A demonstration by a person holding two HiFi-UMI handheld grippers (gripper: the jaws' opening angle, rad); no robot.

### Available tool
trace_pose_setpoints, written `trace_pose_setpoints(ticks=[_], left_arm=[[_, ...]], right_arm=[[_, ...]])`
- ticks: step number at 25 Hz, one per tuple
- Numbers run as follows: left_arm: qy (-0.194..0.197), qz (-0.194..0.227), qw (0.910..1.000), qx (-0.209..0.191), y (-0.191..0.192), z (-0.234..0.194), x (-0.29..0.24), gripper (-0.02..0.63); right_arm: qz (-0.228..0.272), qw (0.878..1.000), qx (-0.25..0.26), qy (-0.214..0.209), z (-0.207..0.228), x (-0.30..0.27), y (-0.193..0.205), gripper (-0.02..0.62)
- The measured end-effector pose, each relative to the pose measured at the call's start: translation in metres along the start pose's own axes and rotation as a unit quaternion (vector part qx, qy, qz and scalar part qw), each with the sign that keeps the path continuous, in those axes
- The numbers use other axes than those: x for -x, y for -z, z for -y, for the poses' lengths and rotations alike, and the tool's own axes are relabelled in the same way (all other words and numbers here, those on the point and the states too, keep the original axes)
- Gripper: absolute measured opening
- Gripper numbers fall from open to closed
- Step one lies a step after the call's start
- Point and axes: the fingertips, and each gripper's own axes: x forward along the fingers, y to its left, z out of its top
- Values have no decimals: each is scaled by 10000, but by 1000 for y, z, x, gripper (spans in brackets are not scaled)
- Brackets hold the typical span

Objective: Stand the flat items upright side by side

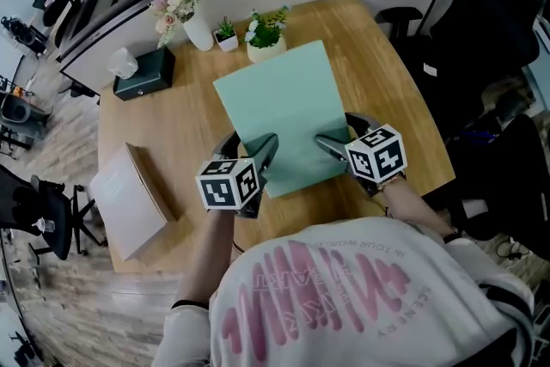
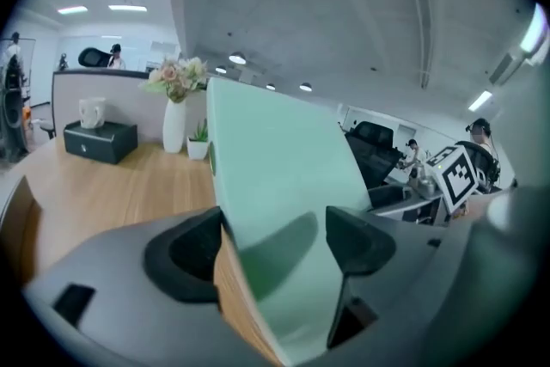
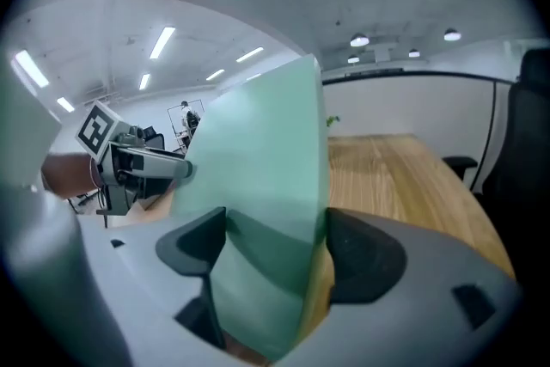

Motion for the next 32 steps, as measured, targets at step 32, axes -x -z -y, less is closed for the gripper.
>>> trace_pose_setpoints(ticks=[32], left_arm=[[-89,1188,9922,-356,-45,-6,18,319]], right_arm=[[667,9943,630,549,11,-12,-50,369]])
